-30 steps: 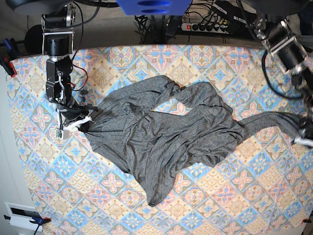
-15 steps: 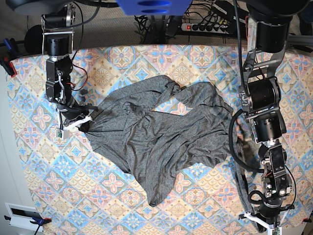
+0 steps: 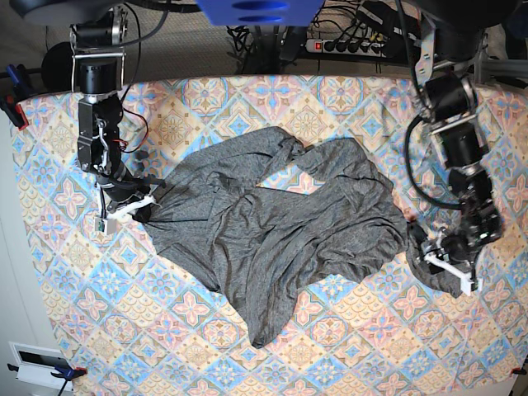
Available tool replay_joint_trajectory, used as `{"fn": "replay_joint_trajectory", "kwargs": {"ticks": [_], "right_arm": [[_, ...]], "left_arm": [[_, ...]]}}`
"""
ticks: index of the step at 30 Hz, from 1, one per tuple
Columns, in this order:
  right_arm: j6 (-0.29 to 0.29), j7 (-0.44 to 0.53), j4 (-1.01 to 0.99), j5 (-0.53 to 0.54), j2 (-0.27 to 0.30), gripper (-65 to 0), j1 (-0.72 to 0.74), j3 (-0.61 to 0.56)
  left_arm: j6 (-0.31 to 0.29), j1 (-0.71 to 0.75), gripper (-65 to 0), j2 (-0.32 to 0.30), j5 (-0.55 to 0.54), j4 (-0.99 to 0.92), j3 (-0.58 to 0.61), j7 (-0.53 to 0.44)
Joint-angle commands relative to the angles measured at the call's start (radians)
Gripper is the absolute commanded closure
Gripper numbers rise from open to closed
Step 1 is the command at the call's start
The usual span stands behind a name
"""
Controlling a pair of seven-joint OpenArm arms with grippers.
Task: Layout the t-shirt on the table in an organized manner, then fold the t-shirt properly
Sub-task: 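Reach the left gripper to the shirt's middle and grasp a sleeve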
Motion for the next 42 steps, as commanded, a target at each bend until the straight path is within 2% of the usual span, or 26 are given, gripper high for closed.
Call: {"fn": "replay_joint_trajectory", "kwargs": {"ticks": [1, 4, 6, 9, 14, 19, 23, 25, 30, 34, 35, 37, 40, 42], "right_arm": [[-0.068, -0.09, -0.015, -0.059, 0.003, 0.0, -0.014, 0.002], [-0.068, -0.087, -0.015, -0.059, 0.0, 0.0, -0.014, 0.002], [-0.068, -0.087, -0.015, -0.059, -0.002, 0.0, -0.014, 0.002], [-0.068, -0.087, -0.015, -0.059, -0.002, 0.0, -0.014, 0.002], [-0.068, -0.087, -0.015, -0.059, -0.002, 0.0, -0.014, 0.002], [-0.068, -0.088, -0.015, -0.059, -0.002, 0.0, -0.014, 0.002], [-0.068, -0.087, -0.015, -0.059, -0.002, 0.0, -0.014, 0.002], [-0.068, -0.087, -0.015, -0.059, -0.002, 0.0, -0.014, 0.002], [-0.068, -0.087, -0.015, -0.059, -0.002, 0.0, -0.014, 0.002], [-0.068, -0.088, -0.015, -0.059, -0.002, 0.0, -0.014, 0.002], [-0.068, -0.09, -0.015, -0.059, -0.002, 0.0, -0.016, 0.002], [-0.068, -0.09, -0.015, -0.059, -0.003, 0.0, -0.031, 0.0], [-0.068, -0.09, -0.015, -0.059, -0.003, 0.0, -0.048, 0.0], [-0.068, -0.09, -0.015, -0.059, -0.003, 0.0, -0.054, 0.0]], "left_arm": [[-0.01, 0.013, -38.9, -0.064, -0.079, 0.085, -0.012, 0.034], [-0.023, 0.195, -34.5, -0.11, -0.344, 0.331, -0.012, 0.236], [-0.016, 0.33, -29.6, -0.112, -0.436, 0.51, -0.009, 0.311], [0.032, 0.482, -22.7, -0.082, -0.444, 0.685, -0.003, 0.354], [0.041, 0.588, -15.5, -0.013, -0.442, 0.695, -0.001, 0.354], [0.041, 0.603, -19.4, 0.022, -0.442, 0.593, 0.007, 0.353], [0.041, 0.599, -25.3, 0.03, -0.451, 0.549, 0.074, 0.347], [0.041, 0.596, -27.3, 0.056, -0.444, 0.547, 0.097, 0.345], [0.043, 0.554, -27.7, 0.099, -0.438, 0.541, 0.137, 0.345], [0.043, 0.505, -27.1, 0.142, -0.39, 0.463, 0.162, 0.345], [0.043, 0.498, -25.4, 0.146, -0.375, 0.44, 0.166, 0.345], [0.043, 0.493, -17.6, 0.162, -0.359, 0.424, 0.177, 0.333], [0.043, 0.494, 0.0, 0.165, -0.353, 0.424, 0.179, 0.31], [0.043, 0.498, 0.0, 0.162, -0.353, 0.424, 0.179, 0.311]]}}
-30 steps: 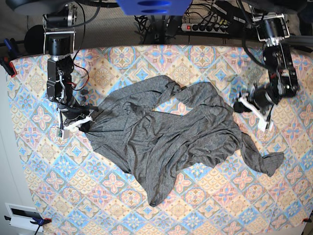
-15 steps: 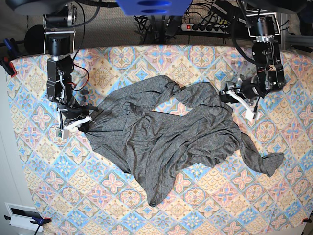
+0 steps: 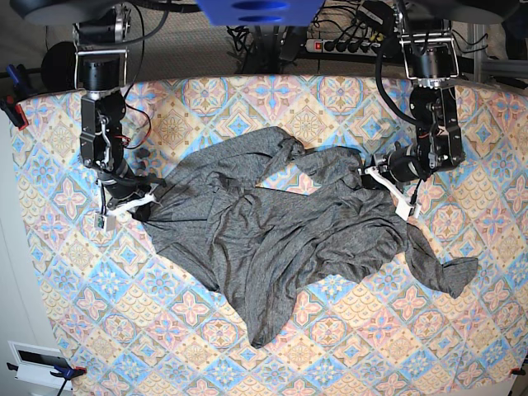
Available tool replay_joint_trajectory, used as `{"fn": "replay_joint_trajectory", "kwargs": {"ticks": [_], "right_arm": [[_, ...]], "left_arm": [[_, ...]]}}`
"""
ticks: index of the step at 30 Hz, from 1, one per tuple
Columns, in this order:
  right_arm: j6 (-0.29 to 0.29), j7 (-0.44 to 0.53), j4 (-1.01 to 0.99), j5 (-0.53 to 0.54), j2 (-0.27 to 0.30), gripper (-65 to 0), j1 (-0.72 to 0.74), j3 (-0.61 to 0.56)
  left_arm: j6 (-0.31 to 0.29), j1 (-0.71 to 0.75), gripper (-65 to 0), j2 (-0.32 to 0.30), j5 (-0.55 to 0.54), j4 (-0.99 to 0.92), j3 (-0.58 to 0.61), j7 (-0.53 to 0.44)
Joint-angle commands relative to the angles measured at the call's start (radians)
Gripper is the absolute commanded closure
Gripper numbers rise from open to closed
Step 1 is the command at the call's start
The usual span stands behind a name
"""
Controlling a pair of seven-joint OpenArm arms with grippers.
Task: Layout the t-shirt on the table in an organized manner, then fold the t-shirt properly
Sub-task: 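Reach the left gripper to the shirt's middle and grasp a sleeve, then pull the sleeve with the left gripper away from the shirt body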
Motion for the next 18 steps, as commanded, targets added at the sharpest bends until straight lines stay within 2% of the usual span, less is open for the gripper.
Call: {"fn": "replay_joint_trajectory", "kwargs": {"ticks": [1, 4, 9, 18], "right_arm": [[-0.064, -0.135, -0.017, -0.056, 0.011, 0.0, -0.031, -0.002], [-0.064, -0.135, -0.017, -0.056, 0.011, 0.0, -0.031, -0.002], [-0.064, -0.134, -0.02, -0.056, 0.012, 0.0, -0.031, -0.001], [-0.064, -0.132, -0.025, -0.056, 0.012, 0.0, -0.028, -0.001]], "left_arm": [[0.005, 0.008, -0.2, -0.008, 0.014, -0.003, 0.007, 0.052], [0.005, 0.035, 0.0, -0.047, -0.013, 0.008, 0.003, 0.052], [0.005, 0.138, 0.0, -0.141, -0.111, 0.161, -0.01, 0.051], [0.0, 0.318, 0.0, -0.201, -0.142, 0.401, -0.235, 0.052]]}}
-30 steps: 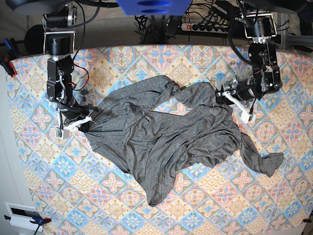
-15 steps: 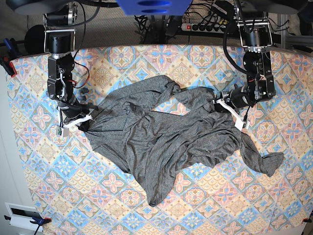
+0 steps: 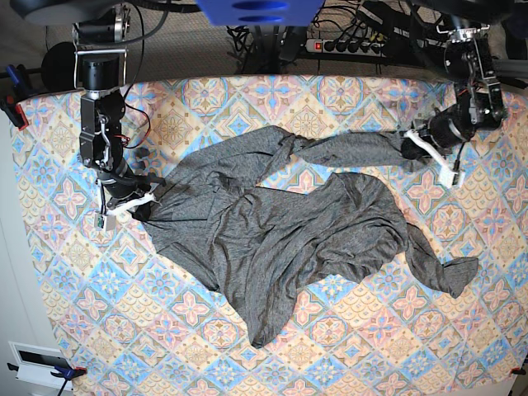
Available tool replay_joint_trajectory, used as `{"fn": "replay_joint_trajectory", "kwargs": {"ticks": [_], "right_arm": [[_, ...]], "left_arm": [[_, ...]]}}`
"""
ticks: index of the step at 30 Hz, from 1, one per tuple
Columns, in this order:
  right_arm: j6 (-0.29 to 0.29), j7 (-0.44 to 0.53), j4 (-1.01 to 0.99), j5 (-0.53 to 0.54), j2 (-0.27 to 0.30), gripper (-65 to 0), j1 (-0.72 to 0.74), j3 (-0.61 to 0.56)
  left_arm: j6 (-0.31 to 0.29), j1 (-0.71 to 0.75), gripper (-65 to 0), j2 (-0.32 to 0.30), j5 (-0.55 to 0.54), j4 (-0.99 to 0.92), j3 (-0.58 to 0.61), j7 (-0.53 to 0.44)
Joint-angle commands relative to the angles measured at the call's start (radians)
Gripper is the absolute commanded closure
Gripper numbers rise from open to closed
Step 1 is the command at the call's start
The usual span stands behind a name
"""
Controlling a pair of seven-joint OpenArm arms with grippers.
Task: Layout the t-shirt on the table in an organized manner, then fold the t-shirt properly
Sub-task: 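Pull the sleeve with the left gripper away from the shirt body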
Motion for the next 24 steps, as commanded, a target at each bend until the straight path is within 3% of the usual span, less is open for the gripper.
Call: {"fn": "replay_joint_trajectory", "kwargs": {"ticks": [1, 9, 11, 16, 24], "right_arm": [[-0.066, -0.132, -0.025, -0.057, 0.011, 0.0, -0.027, -0.002], [-0.066, -0.132, -0.026, -0.057, 0.011, 0.0, -0.029, -0.002], [-0.066, -0.132, -0.026, -0.057, 0.011, 0.0, -0.029, -0.002], [-0.066, -0.13, -0.026, -0.057, 0.011, 0.0, -0.029, -0.002], [-0.066, -0.133, -0.026, -0.057, 0.011, 0.0, -0.03, -0.002]], "left_arm": [[-0.002, 0.023, 0.0, -0.018, 0.001, 0.026, -0.038, -0.006], [-0.007, 0.152, 0.0, -0.045, -0.002, 0.049, -0.245, -0.008], [-0.033, 0.181, 0.0, -0.045, -0.002, 0.064, -0.314, -0.008], [-0.071, 0.224, 0.0, -0.042, -0.002, 0.073, -0.331, -0.006], [-0.071, 0.225, -9.7, -0.021, -0.002, 0.07, -0.328, -0.006]]}}
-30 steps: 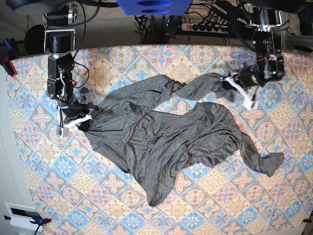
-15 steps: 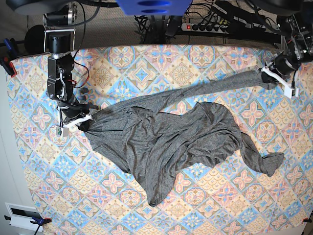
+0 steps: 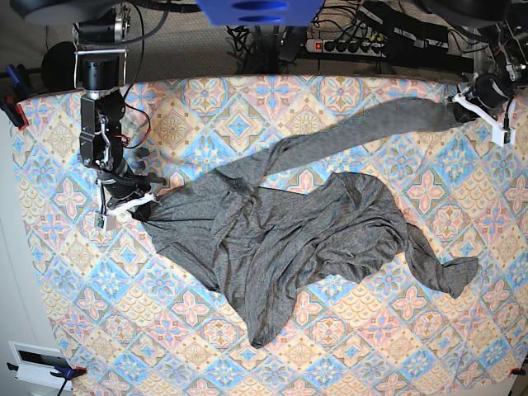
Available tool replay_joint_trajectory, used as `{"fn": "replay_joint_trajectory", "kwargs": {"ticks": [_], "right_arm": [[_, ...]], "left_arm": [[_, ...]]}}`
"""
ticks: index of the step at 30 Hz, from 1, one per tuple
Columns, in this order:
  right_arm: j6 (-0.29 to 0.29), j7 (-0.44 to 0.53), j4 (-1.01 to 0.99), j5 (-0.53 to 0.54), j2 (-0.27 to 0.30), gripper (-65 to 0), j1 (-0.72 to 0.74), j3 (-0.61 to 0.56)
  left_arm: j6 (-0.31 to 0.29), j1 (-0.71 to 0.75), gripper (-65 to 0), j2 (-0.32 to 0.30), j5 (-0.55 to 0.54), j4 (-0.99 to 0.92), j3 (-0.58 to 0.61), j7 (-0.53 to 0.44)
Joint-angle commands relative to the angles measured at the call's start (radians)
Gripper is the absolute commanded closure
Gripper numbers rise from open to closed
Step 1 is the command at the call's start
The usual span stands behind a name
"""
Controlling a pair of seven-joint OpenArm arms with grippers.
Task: Layout the t-shirt on the table in an organized manner, then fold the t-shirt properly
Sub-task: 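Pull the sleeve with the left gripper away from the shirt body, then release the shirt with the right gripper and regrasp the shirt edge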
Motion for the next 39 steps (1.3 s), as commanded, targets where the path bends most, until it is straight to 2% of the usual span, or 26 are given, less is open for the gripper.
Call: {"fn": "replay_joint_trajectory", "kwargs": {"ticks": [1, 5, 12, 20, 31, 34, 36, 39], "right_arm": [[-0.066, -0.133, -0.023, -0.057, 0.011, 0.0, -0.03, -0.002], [-0.066, -0.135, -0.018, -0.057, 0.014, -1.3, -0.032, -0.002], [-0.066, -0.135, -0.012, -0.057, 0.014, -10.1, -0.121, -0.002], [-0.066, -0.135, 0.146, -0.054, 0.026, -15.7, -0.162, 0.018], [-0.066, -0.137, 0.33, -0.051, 0.031, -16.4, -0.302, 0.026], [-0.066, -0.141, 0.357, -0.05, 0.021, -16.4, -0.307, 0.018], [-0.066, -0.18, 0.361, -0.051, -0.003, -16.5, -0.302, -0.005], [-0.066, -0.224, 0.359, -0.053, -0.011, -17.8, -0.302, -0.016]], "left_arm": [[0.0, -0.002, -9.8, -0.014, -0.009, 0.014, -0.01, -0.014], [0.0, -0.007, -9.8, -0.011, -0.005, 0.012, -0.01, -0.014], [0.0, -0.008, -9.8, -0.011, -0.005, 0.012, -0.01, -0.017], [0.0, -0.008, -9.9, -0.01, -0.005, 0.012, -0.01, -0.017], [0.0, -0.008, -9.9, -0.01, -0.005, 0.012, -0.007, -0.018], [0.0, -0.008, -9.9, 0.009, -0.004, 0.012, -0.005, -0.018], [0.0, -0.008, -9.9, 0.015, -0.004, 0.012, -0.005, -0.015], [0.0, -0.008, -9.9, 0.018, -0.002, 0.012, -0.005, -0.015]]}}
